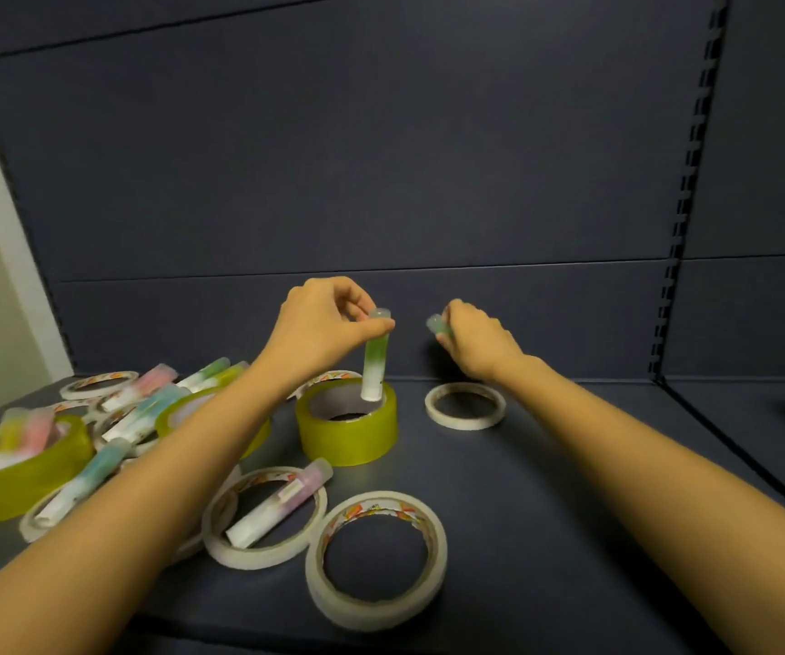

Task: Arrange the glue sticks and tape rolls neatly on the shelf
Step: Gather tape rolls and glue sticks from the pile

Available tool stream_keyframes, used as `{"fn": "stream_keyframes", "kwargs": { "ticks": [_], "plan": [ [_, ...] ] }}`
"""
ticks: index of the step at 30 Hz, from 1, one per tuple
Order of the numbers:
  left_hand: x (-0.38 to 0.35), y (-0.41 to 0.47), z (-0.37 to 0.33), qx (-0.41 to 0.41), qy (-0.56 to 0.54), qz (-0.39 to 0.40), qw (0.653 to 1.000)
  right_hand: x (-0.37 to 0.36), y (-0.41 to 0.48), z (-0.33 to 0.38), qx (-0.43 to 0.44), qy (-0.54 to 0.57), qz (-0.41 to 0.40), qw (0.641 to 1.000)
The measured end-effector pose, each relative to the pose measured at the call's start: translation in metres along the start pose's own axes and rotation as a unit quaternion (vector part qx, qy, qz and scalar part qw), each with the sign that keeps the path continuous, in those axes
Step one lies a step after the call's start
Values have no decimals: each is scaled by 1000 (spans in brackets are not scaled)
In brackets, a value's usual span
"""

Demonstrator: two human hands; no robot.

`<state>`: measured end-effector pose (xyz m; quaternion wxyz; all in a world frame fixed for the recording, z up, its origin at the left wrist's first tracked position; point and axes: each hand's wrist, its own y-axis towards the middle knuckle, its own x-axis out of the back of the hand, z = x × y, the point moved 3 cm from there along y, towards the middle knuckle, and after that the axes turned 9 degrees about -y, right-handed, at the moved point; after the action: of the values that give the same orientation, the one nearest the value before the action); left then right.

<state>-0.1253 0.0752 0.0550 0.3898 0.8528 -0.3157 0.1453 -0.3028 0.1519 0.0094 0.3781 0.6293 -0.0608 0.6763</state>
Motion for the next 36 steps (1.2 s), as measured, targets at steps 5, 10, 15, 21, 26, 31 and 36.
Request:
{"fn": "stream_keyframes", "kwargs": {
  "ticks": [5,10,15,21,26,31,36],
  "plan": [
    [-33,7,-22,-15,-41,56,997,47,-40,-37,-21,97,-59,993],
    [-82,8,-66,-55,-72,105,990,91,-93,-84,-43,86,-95,991],
    [-125,0,-119,-90,-118,130,980,128,-143,-133,-73,43,-120,989],
    [-180,-25,-181,-97,-169,164,967,173,-193,-198,-88,8,-150,985],
    [-229,-49,-227,-91,-180,171,964,200,-226,-252,-76,13,-165,983],
    [-280,-69,-256,-92,-163,152,971,202,-248,-303,-68,26,-151,986],
    [-317,-75,-271,-106,-138,123,977,194,-254,-338,-64,27,-144,987]
  ]
}}
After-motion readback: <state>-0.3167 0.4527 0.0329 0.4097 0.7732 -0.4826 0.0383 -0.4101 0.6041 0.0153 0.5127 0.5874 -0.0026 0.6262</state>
